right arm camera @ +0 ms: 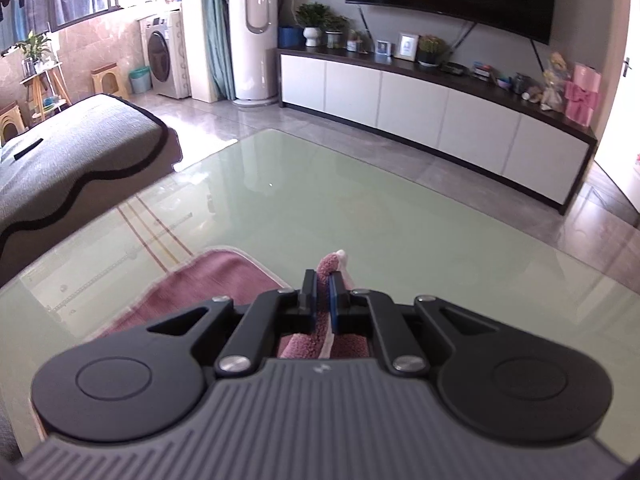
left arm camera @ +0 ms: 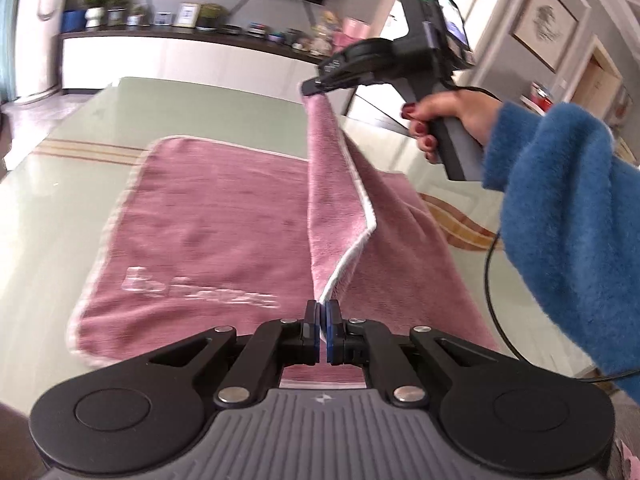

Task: Fold towel
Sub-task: 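Lift the gripped towel edge up off the table with both grippers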

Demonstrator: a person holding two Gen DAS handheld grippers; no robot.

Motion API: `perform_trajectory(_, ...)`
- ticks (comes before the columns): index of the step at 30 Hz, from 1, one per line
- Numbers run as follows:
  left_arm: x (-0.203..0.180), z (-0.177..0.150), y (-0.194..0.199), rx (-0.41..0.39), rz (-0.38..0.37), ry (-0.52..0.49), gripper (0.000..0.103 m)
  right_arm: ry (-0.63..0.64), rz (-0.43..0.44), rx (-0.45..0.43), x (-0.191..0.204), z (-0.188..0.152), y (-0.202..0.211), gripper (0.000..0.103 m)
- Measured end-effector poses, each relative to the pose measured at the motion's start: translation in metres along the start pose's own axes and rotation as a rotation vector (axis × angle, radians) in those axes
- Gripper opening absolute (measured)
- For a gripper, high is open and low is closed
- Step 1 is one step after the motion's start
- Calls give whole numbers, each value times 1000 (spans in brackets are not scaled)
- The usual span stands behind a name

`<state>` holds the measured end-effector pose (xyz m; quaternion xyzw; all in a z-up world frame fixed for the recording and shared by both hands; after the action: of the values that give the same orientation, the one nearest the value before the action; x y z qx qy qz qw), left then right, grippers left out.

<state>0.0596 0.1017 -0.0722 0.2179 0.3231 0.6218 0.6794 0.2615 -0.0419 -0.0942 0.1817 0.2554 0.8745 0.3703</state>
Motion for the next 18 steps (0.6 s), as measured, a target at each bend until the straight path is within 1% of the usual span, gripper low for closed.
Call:
perform_trajectory(2, 16, 1, 2, -2, 17, 28, 3, 8, 14, 1, 13, 9, -16, 6)
perform_trajectory(6, 48, 2, 7, -7, 51, 83, 3, 21, 21, 12, 27, 17, -39, 6)
perform_trajectory(9, 63, 2, 10, -12, 75, 110, 3, 19, 34, 12, 36, 23, -57, 6)
perform_trajectory(14, 90, 2, 3, -2, 105, 158, 3, 24, 42, 32, 48, 27, -86, 6)
perform_trajectory(18, 99, 1, 1, 13, 120, 182, 3, 16, 42, 37, 53, 27, -103, 6)
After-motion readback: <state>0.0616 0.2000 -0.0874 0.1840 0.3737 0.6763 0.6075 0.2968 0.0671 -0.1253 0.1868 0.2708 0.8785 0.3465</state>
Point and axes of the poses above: each gripper's, at about its wrist camera, not at the fingertips, and y roughly against the way its jaws point, x to its left, z to its top, the point moved 5 cm from there along -y, roughly the way its jaws point, and after that the axes turned 13 degrees about z, right-handed, at the moved point
